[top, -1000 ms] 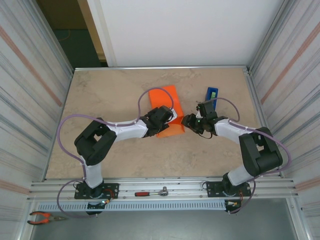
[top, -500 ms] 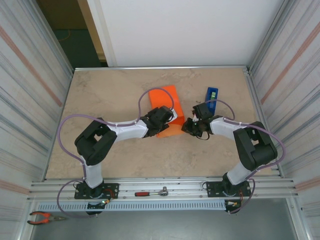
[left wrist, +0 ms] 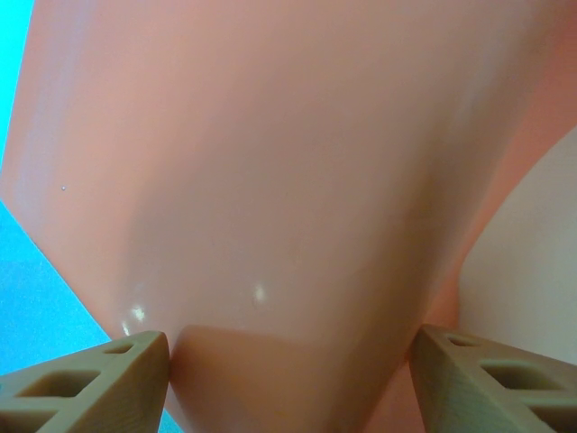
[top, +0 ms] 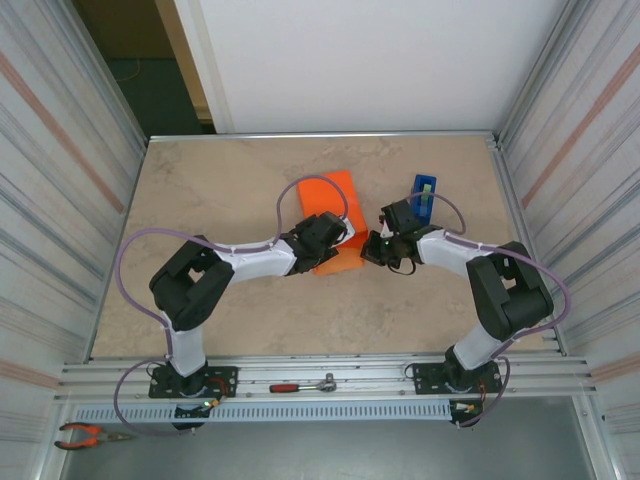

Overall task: Wrap the gift box in paper
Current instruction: Fold the wrapping paper for the gift box.

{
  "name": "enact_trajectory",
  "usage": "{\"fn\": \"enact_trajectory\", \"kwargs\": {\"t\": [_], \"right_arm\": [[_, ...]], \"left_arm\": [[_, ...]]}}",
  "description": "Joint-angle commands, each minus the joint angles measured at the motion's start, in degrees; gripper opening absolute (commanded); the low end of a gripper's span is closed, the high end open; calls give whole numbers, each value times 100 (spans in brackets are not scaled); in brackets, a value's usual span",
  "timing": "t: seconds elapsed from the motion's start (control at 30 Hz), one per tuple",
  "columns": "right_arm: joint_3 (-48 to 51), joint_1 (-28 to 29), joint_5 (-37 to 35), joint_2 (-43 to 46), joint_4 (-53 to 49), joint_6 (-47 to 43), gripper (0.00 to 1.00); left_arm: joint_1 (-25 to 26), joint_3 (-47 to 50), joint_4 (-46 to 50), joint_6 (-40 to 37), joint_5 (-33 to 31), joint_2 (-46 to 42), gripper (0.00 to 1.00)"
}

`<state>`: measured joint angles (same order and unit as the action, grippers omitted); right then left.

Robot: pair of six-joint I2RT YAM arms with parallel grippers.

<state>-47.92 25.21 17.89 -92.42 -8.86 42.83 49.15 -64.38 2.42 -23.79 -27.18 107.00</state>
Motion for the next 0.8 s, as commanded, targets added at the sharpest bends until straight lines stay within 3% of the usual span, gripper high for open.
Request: {"fn": "enact_trajectory", "kwargs": {"t": [0.0, 0.47, 0.77], "right_arm": [[-191, 114, 168, 247, 294, 24, 0], [421, 210, 403, -322, 2897, 639, 0], [461, 438, 266, -868, 3319, 772, 0]], "left_arm": [[38, 127, 411, -2, 493, 357, 70], [67, 136, 407, -20, 510, 406, 70], [67, 181, 413, -60, 519, 374, 70]]}}
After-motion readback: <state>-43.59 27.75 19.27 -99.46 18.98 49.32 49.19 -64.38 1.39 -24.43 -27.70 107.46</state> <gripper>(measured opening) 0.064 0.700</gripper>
